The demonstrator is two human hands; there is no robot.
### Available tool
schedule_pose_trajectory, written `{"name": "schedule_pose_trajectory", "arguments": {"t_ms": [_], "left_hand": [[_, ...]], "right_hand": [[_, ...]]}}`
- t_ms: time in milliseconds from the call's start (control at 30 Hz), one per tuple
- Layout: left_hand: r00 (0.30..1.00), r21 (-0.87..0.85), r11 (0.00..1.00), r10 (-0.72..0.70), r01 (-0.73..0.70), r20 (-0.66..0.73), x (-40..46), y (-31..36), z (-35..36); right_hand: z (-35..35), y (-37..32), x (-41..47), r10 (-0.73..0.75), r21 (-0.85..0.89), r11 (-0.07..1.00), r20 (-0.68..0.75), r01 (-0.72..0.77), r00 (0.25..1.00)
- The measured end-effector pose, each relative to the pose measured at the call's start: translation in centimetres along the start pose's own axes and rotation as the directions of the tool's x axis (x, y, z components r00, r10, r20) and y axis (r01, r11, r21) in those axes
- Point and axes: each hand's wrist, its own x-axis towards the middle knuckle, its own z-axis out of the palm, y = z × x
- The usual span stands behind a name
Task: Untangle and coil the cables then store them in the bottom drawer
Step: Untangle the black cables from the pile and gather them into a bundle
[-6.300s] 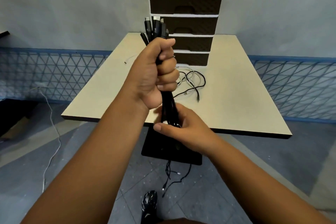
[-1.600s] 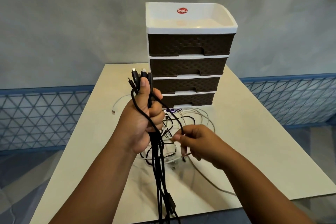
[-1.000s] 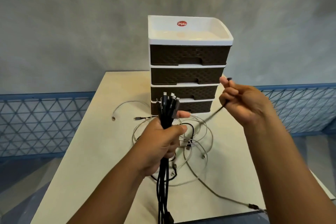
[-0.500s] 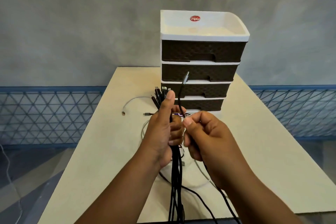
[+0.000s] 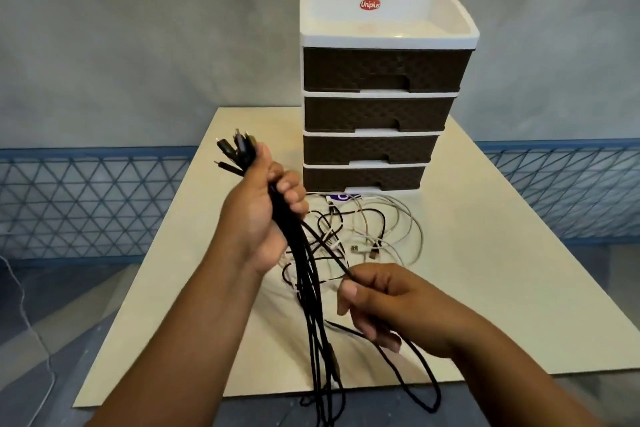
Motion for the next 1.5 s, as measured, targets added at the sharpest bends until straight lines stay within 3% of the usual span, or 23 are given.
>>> {"name": "schedule_pose_trajectory", "arguments": {"t_ms": [67, 133, 233, 333, 433, 533, 667, 800, 900, 1000, 1133, 1300, 1433, 1500], "left_hand": [[1.0, -0.074, 0.997, -0.008, 0.009, 0.017, 0.3, 1.6, -0.8], [0.994, -0.129, 0.99, -0.048, 0.06, 0.1, 0.5, 2.8, -1.7], [0.969, -0.102, 0.988, -0.092, 0.118, 0.229, 0.5, 3.8, -2.6], [0.966, -0.05, 0.991, -0.109, 0.124, 0.236, 0.4, 4.1, -2.7], [0.966, -0.046, 0.991, -0.111, 0.125, 0.234, 0.3, 4.2, -2.7], [0.968, -0.042, 0.992, -0.106, 0.118, 0.228, 0.1, 4.3, -3.0], [0.98, -0.02, 0.995, -0.094, 0.099, 0.176, 0.0, 4.5, -3.6], [0.989, 0.045, 0.994, -0.102, 0.097, 0.103, 0.1, 4.3, -3.7], [0.995, 0.149, 0.984, -0.099, 0.094, 0.027, 0.3, 4.0, -3.6], [0.993, 0.221, 0.968, -0.117, 0.115, -0.004, 0.6, 3.7, -3.6], [0.989, 0.367, 0.921, -0.145, 0.131, 0.011, 0.6, 3.1, -3.1], [0.988, 0.528, 0.847, -0.122, 0.053, 0.096, 0.9, 1.2, -1.6], [0.994, 0.566, 0.824, -0.058, -0.003, 0.089, 1.9, -0.5, -0.7], [0.998, 0.581, 0.814, -0.026, -0.015, 0.062, 2.5, -1.1, -0.5]], "right_hand": [[-2.0, 1.7, -0.9, 0.142, 0.075, 0.987, 0.047, -0.145, 0.989], [-3.3, 3.4, -0.8, 0.238, 0.039, 0.971, -0.08, -0.236, 0.968], [-3.1, 4.8, 0.7, 0.17, -0.372, 0.882, -0.322, -0.29, 0.931], [-1.4, 5.5, 2.4, 0.131, -0.683, 0.688, -0.219, -0.248, 0.967], [-0.1, 7.0, 3.5, 0.061, -0.9, 0.43, -0.049, -0.071, 0.997], [-0.5, 7.6, 3.3, -0.008, -0.875, 0.484, 0.012, 0.014, 1.0], [-1.9, 8.8, 2.4, -0.009, -0.868, 0.488, 0.099, 0.091, 0.995], [-2.7, 8.7, 2.3, -0.012, -0.811, 0.572, 0.142, 0.123, 0.99], [-3.6, 7.4, 2.7, -0.109, -0.693, 0.719, -0.04, 0.051, 0.993], [-4.3, 3.8, 3.3, -0.281, -0.559, 0.825, -0.282, 0.08, 0.917], [-5.0, -3.3, 3.9, -0.426, -0.582, 0.802, -0.398, 0.136, 0.812], [-4.0, -10.7, 4.5, -0.571, -0.855, 0.513, -0.277, 0.072, 0.773], [-3.6, -13.5, 5.5, -0.533, -0.857, 0.513, -0.267, 0.055, 0.803], [-3.8, -14.1, 5.9, -0.518, -0.808, 0.583, -0.297, 0.077, 0.802]]}}
